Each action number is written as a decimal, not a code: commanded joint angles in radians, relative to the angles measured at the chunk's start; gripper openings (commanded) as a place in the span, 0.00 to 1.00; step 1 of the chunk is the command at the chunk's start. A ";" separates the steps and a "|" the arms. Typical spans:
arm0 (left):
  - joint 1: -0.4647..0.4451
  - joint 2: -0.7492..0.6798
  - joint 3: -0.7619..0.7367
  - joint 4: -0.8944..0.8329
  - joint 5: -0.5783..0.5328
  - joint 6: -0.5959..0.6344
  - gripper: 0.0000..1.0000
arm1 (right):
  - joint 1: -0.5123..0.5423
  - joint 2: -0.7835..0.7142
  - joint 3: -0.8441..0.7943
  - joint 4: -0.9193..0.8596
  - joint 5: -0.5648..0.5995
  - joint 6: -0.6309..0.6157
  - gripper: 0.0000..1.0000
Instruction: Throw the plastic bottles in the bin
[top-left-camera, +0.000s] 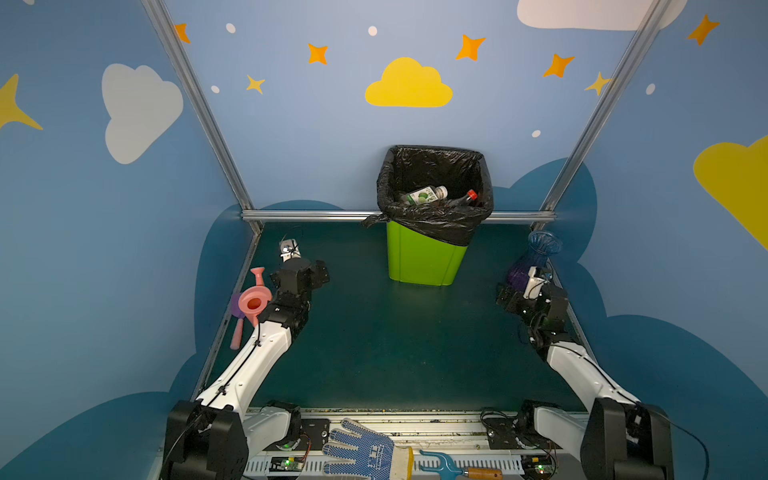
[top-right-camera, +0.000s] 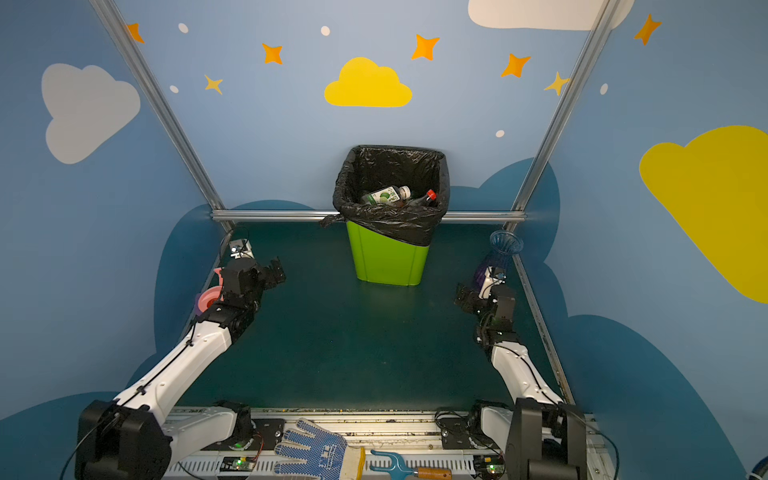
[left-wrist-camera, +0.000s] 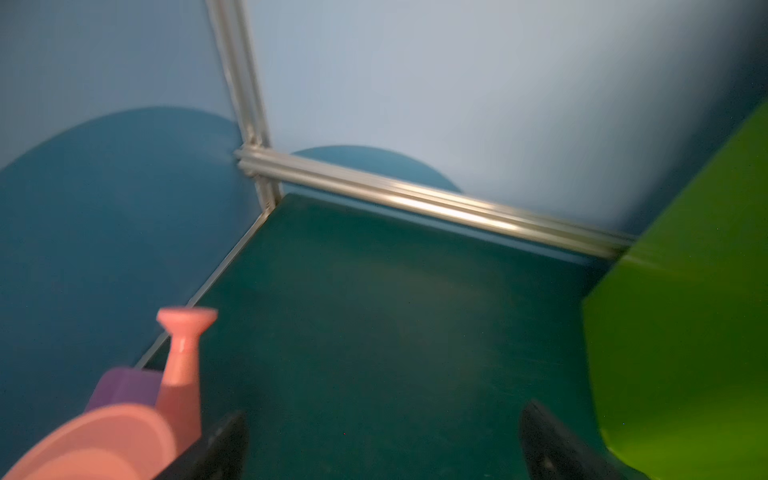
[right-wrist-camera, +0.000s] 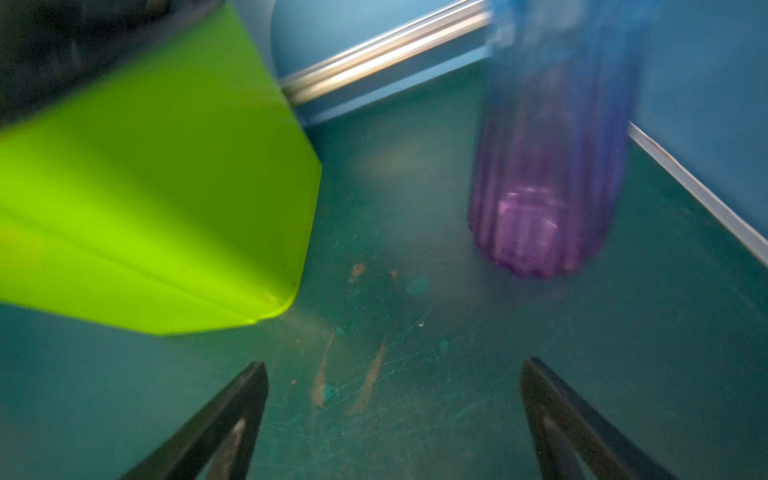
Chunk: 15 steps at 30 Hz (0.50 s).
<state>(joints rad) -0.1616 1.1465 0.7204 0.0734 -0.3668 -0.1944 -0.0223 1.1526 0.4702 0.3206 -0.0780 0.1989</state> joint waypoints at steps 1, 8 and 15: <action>0.042 -0.031 -0.076 0.075 -0.074 -0.089 1.00 | 0.041 0.066 -0.017 0.156 0.095 -0.160 0.94; 0.064 -0.038 -0.129 0.045 -0.267 -0.138 1.00 | 0.113 0.167 0.068 0.135 0.143 -0.257 0.94; 0.080 -0.044 -0.180 0.033 -0.382 -0.215 1.00 | 0.135 0.140 0.012 0.225 0.119 -0.306 0.94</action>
<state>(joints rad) -0.0856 1.1179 0.5632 0.0956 -0.6716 -0.3656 0.1120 1.3090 0.4858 0.5152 0.0368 -0.0719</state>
